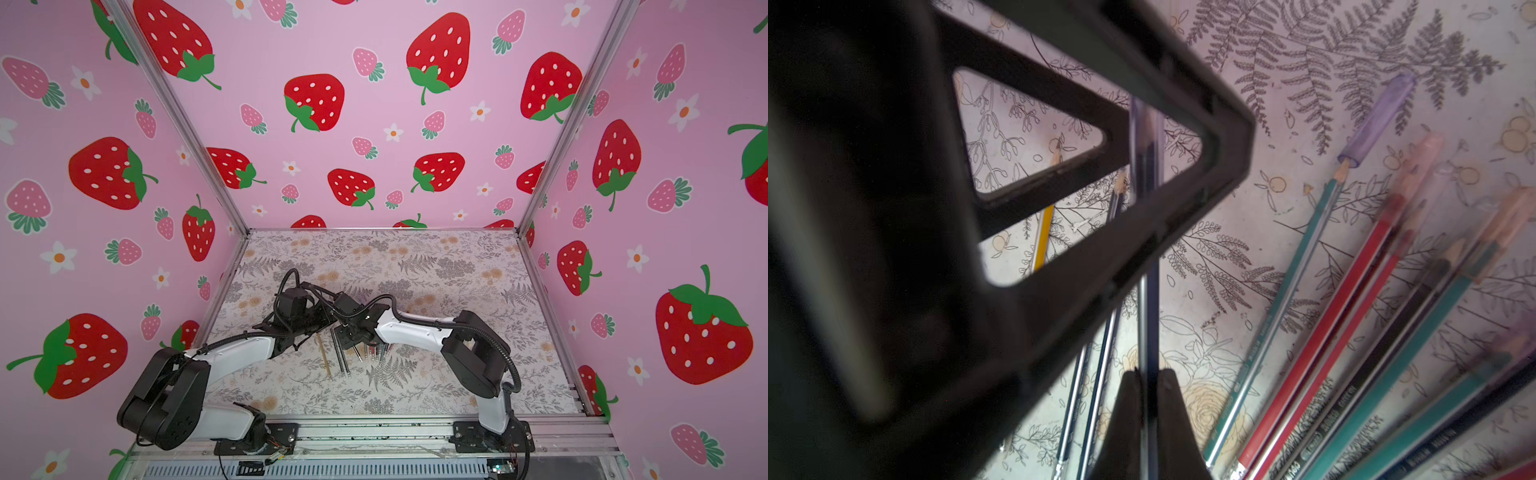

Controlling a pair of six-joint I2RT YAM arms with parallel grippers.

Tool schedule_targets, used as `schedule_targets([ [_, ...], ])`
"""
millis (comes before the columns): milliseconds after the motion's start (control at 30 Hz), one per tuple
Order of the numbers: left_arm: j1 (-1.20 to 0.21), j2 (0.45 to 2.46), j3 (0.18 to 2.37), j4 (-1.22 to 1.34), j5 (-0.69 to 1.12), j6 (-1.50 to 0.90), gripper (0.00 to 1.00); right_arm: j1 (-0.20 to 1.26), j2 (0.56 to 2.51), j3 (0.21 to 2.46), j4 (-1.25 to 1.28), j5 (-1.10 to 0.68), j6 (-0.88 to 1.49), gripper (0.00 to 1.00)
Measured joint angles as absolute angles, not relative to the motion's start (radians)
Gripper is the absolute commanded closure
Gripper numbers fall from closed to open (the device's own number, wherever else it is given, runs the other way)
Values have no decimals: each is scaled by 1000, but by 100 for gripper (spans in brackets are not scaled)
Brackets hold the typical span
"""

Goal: Remove the protective cover of the pencils
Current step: Remove the protective sleeve from the pencil.

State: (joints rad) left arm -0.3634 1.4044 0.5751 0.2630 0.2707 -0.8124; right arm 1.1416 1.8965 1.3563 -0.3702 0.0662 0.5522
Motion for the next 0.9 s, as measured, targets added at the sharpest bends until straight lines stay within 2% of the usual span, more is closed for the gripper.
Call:
schedule_targets([
  [333,-367,1430,587,284,271,-824,52,1158,1892,1327,-329,61,549,95],
  [567,-367,1430,587,289,272,-835,67,1163,1878,1317,-319,60,550,95],
  [900,-367,1425,587,288,271,-851,81,1165,1875,1313,-295,62,550,95],
])
